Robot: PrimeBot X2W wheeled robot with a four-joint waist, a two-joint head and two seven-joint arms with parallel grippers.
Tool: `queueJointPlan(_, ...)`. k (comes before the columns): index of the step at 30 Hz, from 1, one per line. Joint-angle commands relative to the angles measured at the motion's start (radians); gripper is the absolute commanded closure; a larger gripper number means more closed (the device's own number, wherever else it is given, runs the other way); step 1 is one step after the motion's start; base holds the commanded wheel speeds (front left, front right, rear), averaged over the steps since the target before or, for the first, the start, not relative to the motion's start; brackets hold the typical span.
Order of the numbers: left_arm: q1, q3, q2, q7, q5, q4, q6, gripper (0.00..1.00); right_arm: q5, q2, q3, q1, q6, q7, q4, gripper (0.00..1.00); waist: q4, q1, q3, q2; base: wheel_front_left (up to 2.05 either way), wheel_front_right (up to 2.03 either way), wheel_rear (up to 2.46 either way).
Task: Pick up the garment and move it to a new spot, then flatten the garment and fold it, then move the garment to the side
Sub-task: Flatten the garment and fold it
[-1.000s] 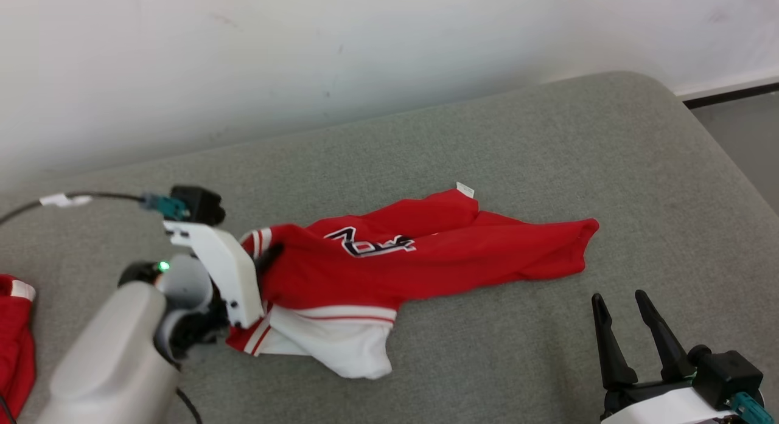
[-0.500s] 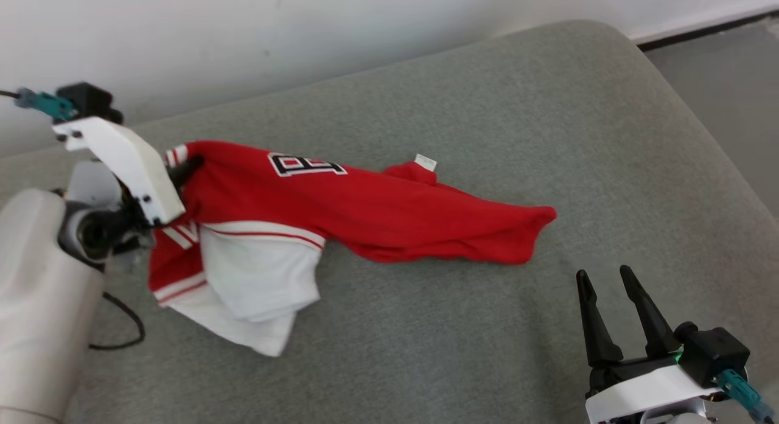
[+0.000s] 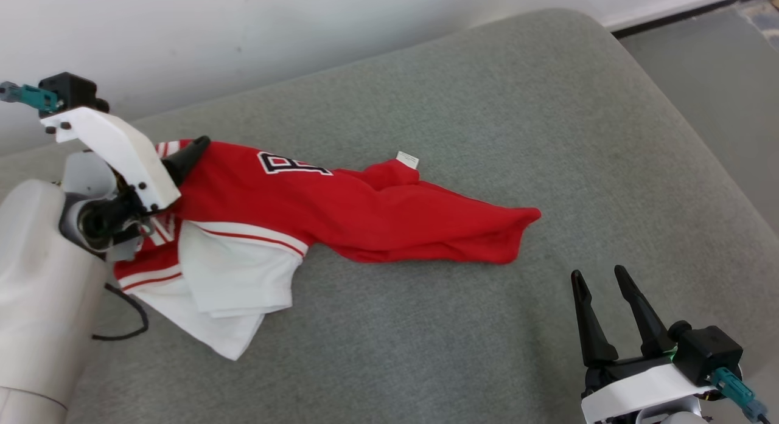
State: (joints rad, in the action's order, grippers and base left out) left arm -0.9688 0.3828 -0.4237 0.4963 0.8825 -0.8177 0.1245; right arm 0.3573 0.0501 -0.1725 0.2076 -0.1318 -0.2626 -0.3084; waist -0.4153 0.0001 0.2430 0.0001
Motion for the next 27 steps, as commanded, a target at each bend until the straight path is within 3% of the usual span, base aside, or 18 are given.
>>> queueJointPlan(1, 0.005, 0.007, -0.001, -0.011, 0.004, 0.009, 0.006, 0.00, -0.010, 0.001, 0.004, 0.000, 0.002, -0.003, -0.005, 0.00, 0.027, -0.0001, -0.027, -0.0001, 0.00, 0.00, 0.00)
queueJointPlan(10, 0.115, 0.137, -0.042, -0.135, 0.033, 0.200, 0.005, 0.00, -0.038, 0.019, 0.025, -0.029, 0.002, -0.003, -0.011, 0.00, 0.135, -0.0001, -0.115, -0.0001, 0.00, 0.00, 0.00)
queueJointPlan(17, 0.229, 0.177, -0.077, -0.272, -0.004, 0.320, 0.003, 0.00, -0.036, 0.033, 0.028, -0.054, 0.002, -0.003, -0.005, 0.00, 0.187, -0.0001, -0.142, -0.0001, 0.00, 0.00, 0.00)
queueJointPlan(21, 0.310, 0.192, -0.068, -0.347, -0.042, 0.392, -0.034, 0.00, -0.037, 0.035, 0.028, -0.063, 0.002, -0.003, 0.000, 0.00, 0.203, -0.0001, -0.140, -0.0001, 0.00, 0.00, 0.00)
queueJointPlan(27, 0.447, 0.211, -0.015, -0.474, -0.086, 0.474, -0.127, 0.00, -0.038, 0.037, 0.030, -0.067, 0.002, -0.003, 0.009, 0.00, 0.212, -0.0001, -0.137, -0.0001, 0.00, 0.00, 0.00)
